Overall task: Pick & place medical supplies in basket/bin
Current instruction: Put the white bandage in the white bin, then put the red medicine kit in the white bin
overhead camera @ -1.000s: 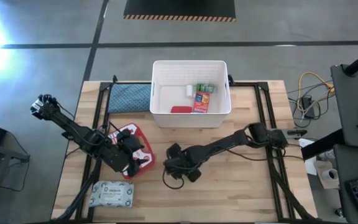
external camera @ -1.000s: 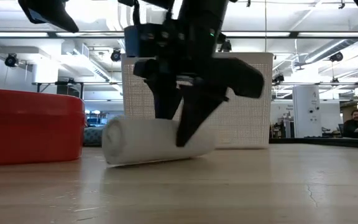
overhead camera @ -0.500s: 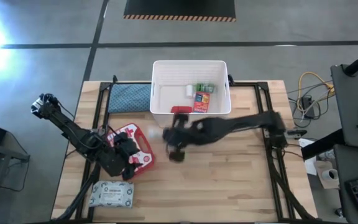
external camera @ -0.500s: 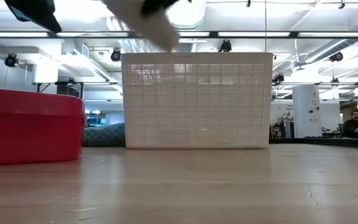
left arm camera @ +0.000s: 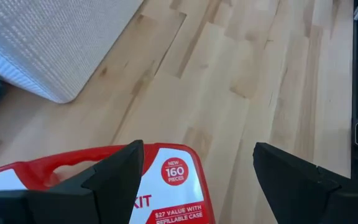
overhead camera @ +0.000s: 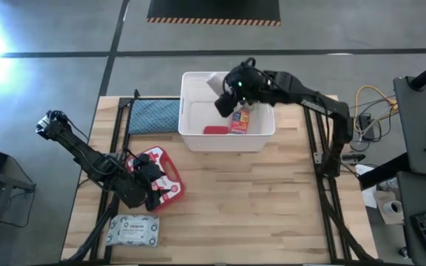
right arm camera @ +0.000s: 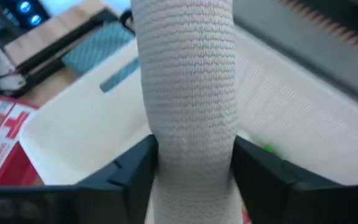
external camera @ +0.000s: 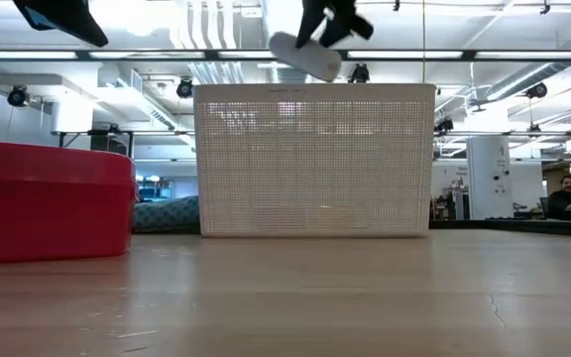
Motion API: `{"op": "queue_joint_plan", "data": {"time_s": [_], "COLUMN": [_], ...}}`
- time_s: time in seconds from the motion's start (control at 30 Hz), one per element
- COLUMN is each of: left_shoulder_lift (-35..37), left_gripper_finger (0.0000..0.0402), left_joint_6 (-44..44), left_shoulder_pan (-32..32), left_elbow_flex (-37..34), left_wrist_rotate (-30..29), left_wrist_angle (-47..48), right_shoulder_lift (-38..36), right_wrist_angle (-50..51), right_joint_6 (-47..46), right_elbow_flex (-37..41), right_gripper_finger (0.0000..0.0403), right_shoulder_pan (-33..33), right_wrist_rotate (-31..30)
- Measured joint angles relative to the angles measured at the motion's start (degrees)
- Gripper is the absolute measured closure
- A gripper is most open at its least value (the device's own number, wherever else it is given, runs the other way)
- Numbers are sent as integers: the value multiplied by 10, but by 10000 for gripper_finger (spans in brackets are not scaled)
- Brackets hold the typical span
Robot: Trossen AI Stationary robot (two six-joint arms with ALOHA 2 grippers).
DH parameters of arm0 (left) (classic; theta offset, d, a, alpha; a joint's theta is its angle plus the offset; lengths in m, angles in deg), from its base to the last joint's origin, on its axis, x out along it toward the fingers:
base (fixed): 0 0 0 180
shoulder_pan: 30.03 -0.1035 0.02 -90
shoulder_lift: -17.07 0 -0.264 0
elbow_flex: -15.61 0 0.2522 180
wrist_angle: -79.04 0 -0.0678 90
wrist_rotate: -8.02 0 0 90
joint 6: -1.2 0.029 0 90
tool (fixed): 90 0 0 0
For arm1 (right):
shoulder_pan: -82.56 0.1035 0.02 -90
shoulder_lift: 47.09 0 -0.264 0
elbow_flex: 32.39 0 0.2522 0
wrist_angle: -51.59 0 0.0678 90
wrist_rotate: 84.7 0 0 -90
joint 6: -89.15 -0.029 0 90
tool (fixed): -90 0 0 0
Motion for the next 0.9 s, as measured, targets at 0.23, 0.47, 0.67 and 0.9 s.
{"op": "queue_joint_plan", "data": {"time_s": [0.23,0.47,0.67,0.9], "left_shoulder_lift": [0,0,0,0], "left_gripper_finger": [121,121,121,122], "left_joint_6": [-45,-222,-306,-317], "left_shoulder_pan": [0,0,0,0], "left_elbow_flex": [0,0,-24,-75], "left_wrist_rotate": [0,11,57,128], "left_wrist_angle": [28,174,213,213], "right_shoulder_lift": [6,4,3,21], "right_wrist_angle": [-13,-11,-14,-21], "right_joint_6": [32,21,-97,-205], "right_elbow_flex": [17,15,24,32], "right_gripper_finger": [142,140,158,171], "right_shoulder_pan": [-8,5,62,147], "right_wrist_rotate": [-16,-14,148,268]}}
